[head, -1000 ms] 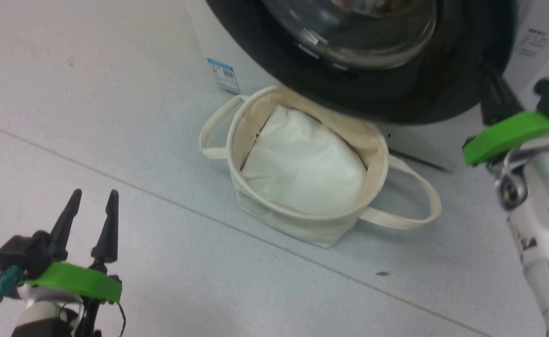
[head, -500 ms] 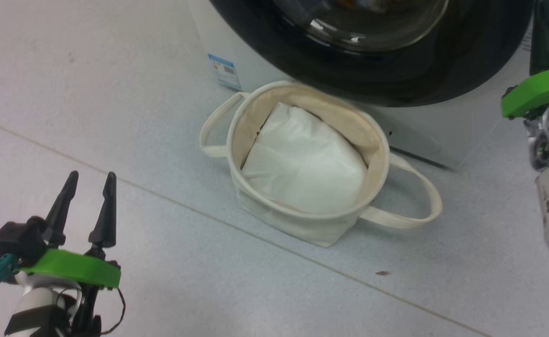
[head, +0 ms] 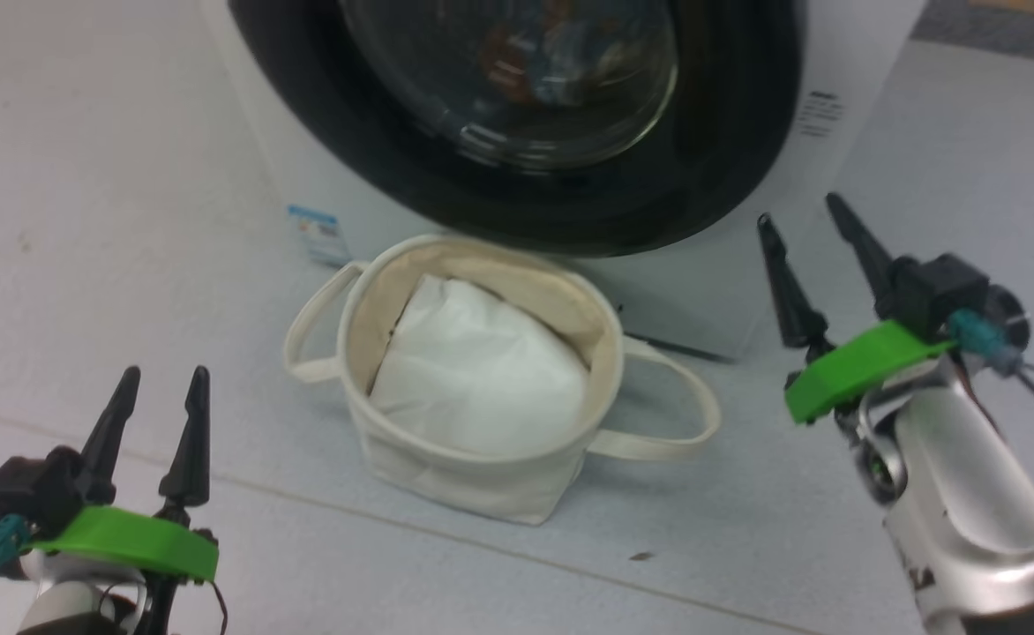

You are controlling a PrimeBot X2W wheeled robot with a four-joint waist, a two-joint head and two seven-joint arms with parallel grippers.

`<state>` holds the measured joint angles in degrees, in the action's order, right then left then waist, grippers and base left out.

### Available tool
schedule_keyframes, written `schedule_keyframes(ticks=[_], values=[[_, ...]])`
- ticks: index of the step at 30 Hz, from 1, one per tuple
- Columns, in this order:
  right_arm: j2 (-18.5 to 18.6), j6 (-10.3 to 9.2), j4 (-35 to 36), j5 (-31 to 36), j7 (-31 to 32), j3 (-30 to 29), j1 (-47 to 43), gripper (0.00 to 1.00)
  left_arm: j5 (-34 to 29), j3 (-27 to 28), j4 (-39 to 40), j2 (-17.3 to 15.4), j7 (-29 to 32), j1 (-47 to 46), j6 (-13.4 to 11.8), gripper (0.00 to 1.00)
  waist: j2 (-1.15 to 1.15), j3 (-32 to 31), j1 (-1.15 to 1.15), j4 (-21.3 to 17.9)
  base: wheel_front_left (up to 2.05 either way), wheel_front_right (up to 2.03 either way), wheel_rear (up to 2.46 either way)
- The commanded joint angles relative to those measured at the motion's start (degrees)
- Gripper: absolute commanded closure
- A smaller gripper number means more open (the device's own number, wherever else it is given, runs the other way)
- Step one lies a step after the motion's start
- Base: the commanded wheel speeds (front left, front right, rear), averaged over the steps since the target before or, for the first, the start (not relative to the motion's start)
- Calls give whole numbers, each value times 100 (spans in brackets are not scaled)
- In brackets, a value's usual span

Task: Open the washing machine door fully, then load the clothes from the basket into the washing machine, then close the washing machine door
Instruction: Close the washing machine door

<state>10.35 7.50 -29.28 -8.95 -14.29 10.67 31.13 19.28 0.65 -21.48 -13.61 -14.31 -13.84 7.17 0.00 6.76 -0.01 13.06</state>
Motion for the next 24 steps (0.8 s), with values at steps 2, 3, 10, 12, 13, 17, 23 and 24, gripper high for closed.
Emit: schedule_keyframes(ticks=[2, 3, 10, 12, 13, 17, 23, 24], values=[[-47, -1, 506, -117, -71, 199, -392, 0, 32, 260, 155, -192, -69, 20, 32, 0, 0, -511, 1, -551, 0, 0, 0], [-44, -1, 605, -169, -71, 220, -538, 0, 81, 238, 125, -184, -69, 84, 32, 0, 0, -586, 1, -642, 0, 0, 0], [-34, -1, 1225, -409, -71, 153, -1211, 0, 674, 279, 46, -189, -69, 379, 32, 0, 0, -788, 1, -1153, 0, 0, 0], [-52, -1, 1436, -464, -71, 52, -1406, 0, 759, 370, 88, -199, -69, 433, 32, 0, 0, -820, 1, -1271, 0, 0, 0], [-77, -1, 1530, -493, -71, 2, -1503, 0, 780, 389, 119, -201, -69, 458, 32, 0, 0, -827, 1, -1319, 0, 0, 0], [-156, -1, 1739, -577, -71, -188, -1860, 0, 842, 282, 221, -199, -69, 523, 32, 0, 0, -830, 1, -1422, 0, 0, 0], [-235, -1, 1874, -601, -71, -358, -2192, 0, 839, 221, 319, -210, -69, 526, 32, 0, 0, -826, 1, -1466, 0, 0, 0], [-251, -1, 1888, -596, -71, -377, -2226, 0, 835, 208, 324, -216, -69, 531, 32, 0, 0, -819, 1, -1472, 0, 0, 0]])
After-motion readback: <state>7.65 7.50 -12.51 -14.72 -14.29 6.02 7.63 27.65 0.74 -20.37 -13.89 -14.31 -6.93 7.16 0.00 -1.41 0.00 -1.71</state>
